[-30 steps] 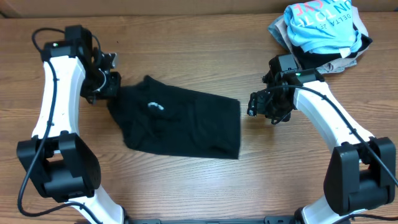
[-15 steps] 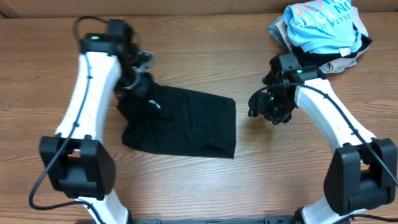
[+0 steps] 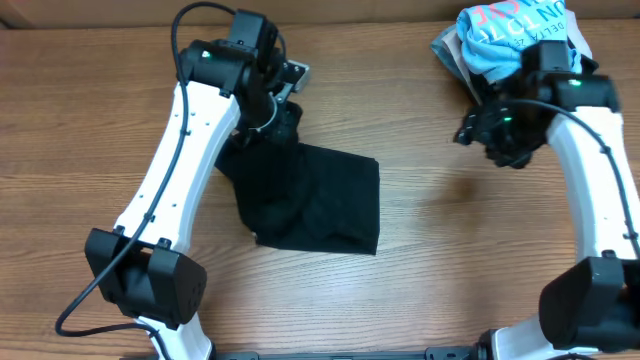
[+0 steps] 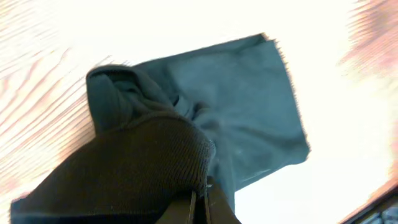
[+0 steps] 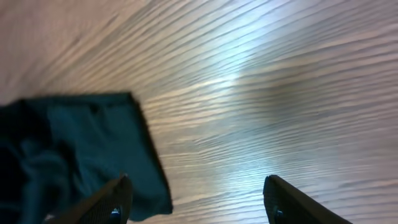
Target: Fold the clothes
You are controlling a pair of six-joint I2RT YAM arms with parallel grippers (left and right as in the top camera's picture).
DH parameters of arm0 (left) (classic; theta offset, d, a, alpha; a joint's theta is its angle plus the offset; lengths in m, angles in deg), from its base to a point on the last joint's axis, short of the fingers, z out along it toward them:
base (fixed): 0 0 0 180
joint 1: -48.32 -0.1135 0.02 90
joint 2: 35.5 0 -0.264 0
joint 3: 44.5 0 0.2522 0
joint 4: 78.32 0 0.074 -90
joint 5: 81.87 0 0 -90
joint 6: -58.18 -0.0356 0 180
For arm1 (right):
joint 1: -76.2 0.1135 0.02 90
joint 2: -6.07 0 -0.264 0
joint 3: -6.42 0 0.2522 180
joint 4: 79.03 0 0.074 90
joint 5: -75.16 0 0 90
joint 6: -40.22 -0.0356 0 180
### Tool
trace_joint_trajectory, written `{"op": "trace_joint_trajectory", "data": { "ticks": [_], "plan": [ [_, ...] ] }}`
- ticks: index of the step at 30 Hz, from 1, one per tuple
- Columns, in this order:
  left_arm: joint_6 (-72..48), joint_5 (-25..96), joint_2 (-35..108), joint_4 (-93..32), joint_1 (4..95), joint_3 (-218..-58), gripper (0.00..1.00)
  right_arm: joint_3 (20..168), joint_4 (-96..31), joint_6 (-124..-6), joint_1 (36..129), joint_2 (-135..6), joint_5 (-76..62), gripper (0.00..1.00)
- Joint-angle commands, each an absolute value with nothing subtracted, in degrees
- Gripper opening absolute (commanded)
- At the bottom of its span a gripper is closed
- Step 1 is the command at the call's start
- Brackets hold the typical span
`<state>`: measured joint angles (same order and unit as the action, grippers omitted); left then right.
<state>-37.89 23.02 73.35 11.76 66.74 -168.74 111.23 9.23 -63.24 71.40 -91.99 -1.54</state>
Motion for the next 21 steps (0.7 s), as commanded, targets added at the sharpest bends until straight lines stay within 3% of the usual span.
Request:
{"op": "trace_joint_trajectory", "data": {
  "ticks": [1,21],
  "plan": [
    [-36.7,27.9,72.6,10.3,69.8,-170.3,0.04,112.6,9.3,-62.4,68.7,-90.5,-1.2,0.72],
    [-33.3,30.5,81.8,-3.8,84.2,-170.3,0.04,112.6,8.2,-61.5,65.9,-90.5,-1.3,0.73]
  ]
}}
